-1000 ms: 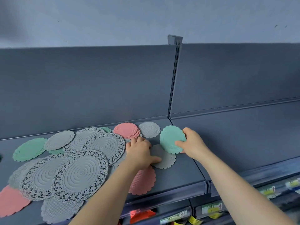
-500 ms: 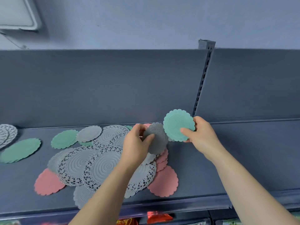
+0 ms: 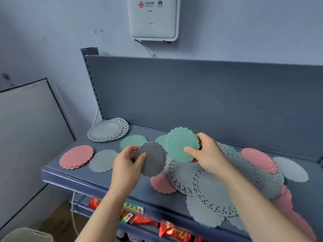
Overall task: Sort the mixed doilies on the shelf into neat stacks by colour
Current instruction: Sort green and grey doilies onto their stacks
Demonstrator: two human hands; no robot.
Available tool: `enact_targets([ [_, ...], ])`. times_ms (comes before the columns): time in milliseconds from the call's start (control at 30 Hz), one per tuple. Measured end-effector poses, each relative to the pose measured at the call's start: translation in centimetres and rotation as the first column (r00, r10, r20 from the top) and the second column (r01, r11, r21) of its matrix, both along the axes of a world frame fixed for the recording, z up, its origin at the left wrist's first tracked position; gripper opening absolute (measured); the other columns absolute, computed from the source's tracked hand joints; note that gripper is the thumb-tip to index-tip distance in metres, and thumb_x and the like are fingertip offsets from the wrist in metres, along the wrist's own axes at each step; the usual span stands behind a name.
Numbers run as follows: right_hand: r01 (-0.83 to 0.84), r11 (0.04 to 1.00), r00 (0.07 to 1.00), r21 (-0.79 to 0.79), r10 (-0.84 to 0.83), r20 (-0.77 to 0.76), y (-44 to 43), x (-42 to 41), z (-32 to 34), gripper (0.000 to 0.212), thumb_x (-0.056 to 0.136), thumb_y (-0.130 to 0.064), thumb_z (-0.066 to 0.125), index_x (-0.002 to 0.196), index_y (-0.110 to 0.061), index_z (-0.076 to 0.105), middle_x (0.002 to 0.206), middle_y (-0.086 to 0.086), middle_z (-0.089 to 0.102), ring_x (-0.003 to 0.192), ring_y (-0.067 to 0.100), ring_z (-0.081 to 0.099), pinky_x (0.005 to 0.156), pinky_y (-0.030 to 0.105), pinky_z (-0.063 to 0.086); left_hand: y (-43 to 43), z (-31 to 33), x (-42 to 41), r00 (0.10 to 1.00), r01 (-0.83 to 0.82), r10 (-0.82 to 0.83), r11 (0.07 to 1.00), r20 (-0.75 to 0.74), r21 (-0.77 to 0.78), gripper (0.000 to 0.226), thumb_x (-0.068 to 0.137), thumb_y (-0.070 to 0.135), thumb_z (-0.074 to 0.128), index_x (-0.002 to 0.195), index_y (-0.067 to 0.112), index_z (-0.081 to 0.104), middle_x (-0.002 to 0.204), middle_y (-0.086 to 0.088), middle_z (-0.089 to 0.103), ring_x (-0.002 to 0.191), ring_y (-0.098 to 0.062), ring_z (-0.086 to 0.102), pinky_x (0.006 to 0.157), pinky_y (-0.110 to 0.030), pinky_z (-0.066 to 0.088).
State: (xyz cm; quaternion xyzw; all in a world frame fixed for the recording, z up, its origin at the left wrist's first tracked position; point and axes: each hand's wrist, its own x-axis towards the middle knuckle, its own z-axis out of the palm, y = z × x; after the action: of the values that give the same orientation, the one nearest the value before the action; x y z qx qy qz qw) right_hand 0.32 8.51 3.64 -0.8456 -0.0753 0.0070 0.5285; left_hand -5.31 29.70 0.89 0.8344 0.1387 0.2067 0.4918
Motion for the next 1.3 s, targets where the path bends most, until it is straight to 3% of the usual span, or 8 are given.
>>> enact_targets([
  [133,-0.059,0.998,0.998,-0.023,0.059,-0.006,7.1,1.0,-0.2,0.016,0.083,-0.016,0.067,0.094,-0.021,0.056,0.095,-0.004,0.067,0.087,0.016,0.067,0.077,0.044,0.058,7.7,0.6,-0.1,0.998,-0.063,0.063,0.998,-0.012,0.022,0.028,0.086,0.022,0.067,0.112,0.012,0.061,0.096,0.002,0.062,0.094,-0.015,0.058,0.077,-0.027,0.044],
  [267,-0.056,0.998,0.998,-0.009,0.056,-0.012,11.3,1.5,-0.5,0.017,0.084,-0.013,0.067,0.096,-0.020,0.056,0.092,-0.005,0.066,0.083,0.015,0.067,0.072,0.039,0.059,12.6,0.3,1.1,0.995,-0.067,0.075,0.991,-0.066,0.118,0.032,0.085,0.019,0.068,0.114,0.007,0.062,0.096,0.001,0.062,0.088,-0.014,0.056,0.076,-0.023,0.040],
  [367,-0.020,1.000,1.000,-0.003,0.020,-0.018,14.0,1.7,-0.9,0.016,0.085,-0.012,0.066,0.095,-0.019,0.056,0.092,-0.003,0.066,0.078,0.014,0.066,0.068,0.034,0.059,15.7,-0.7,2.5,0.985,-0.007,0.045,0.974,-0.165,0.227,0.032,0.086,0.020,0.066,0.116,0.010,0.063,0.101,-0.002,0.067,0.088,-0.019,0.060,0.075,-0.023,0.039],
  [600,0.084,0.996,0.995,-0.040,-0.086,-0.052,16.5,2.5,-2.0,0.021,0.081,-0.014,0.068,0.100,-0.015,0.058,0.094,-0.001,0.068,0.085,0.022,0.068,0.080,0.048,0.056,18.2,-3.0,4.0,0.942,0.233,-0.078,0.853,-0.327,0.466,0.036,0.085,0.022,0.064,0.120,0.017,0.056,0.105,-0.002,0.064,0.092,-0.020,0.056,0.077,-0.029,0.044],
  [1000,0.063,0.991,0.991,-0.120,-0.076,-0.113,19.1,6.9,-3.8,0.023,0.081,-0.010,0.067,0.098,-0.015,0.053,0.102,0.005,0.065,0.079,0.025,0.068,0.065,0.037,0.059,17.9,-3.5,4.4,0.937,0.290,-0.163,0.856,-0.309,0.428,0.048,0.083,0.021,0.066,0.129,0.020,0.052,0.121,0.000,0.060,0.108,-0.018,0.056,0.092,-0.026,0.042],
  [1100,0.031,0.962,0.995,-0.270,-0.057,-0.088,19.9,8.0,-4.5,0.035,0.081,-0.016,0.067,0.113,-0.015,0.054,0.111,0.004,0.064,0.091,0.024,0.064,0.080,0.040,0.055,18.0,-3.6,4.3,0.937,0.302,-0.184,0.854,-0.296,0.424,0.046,0.083,0.023,0.066,0.128,0.022,0.053,0.120,0.002,0.060,0.108,-0.016,0.055,0.092,-0.024,0.042],
  [1200,-0.010,0.833,1.000,-0.553,-0.008,-0.029,20.3,8.4,-5.0,0.037,0.087,-0.021,0.062,0.120,-0.010,0.051,0.120,0.009,0.058,0.107,0.029,0.056,0.086,0.035,0.047,18.1,-3.8,4.3,0.935,0.323,-0.205,0.826,-0.288,0.461,0.042,0.084,0.026,0.065,0.125,0.026,0.055,0.119,0.004,0.060,0.109,-0.016,0.053,0.094,-0.025,0.040],
  [1300,0.028,0.723,0.997,-0.691,0.028,0.070,20.2,8.2,-5.2,0.041,0.088,-0.032,0.061,0.121,-0.010,0.048,0.124,0.009,0.047,0.115,0.028,0.046,0.095,0.034,0.039,17.9,-3.8,4.5,0.938,0.330,-0.208,0.775,-0.276,0.539,0.041,0.087,0.030,0.061,0.127,0.027,0.054,0.124,0.005,0.056,0.110,-0.018,0.050,0.095,-0.027,0.039],
])
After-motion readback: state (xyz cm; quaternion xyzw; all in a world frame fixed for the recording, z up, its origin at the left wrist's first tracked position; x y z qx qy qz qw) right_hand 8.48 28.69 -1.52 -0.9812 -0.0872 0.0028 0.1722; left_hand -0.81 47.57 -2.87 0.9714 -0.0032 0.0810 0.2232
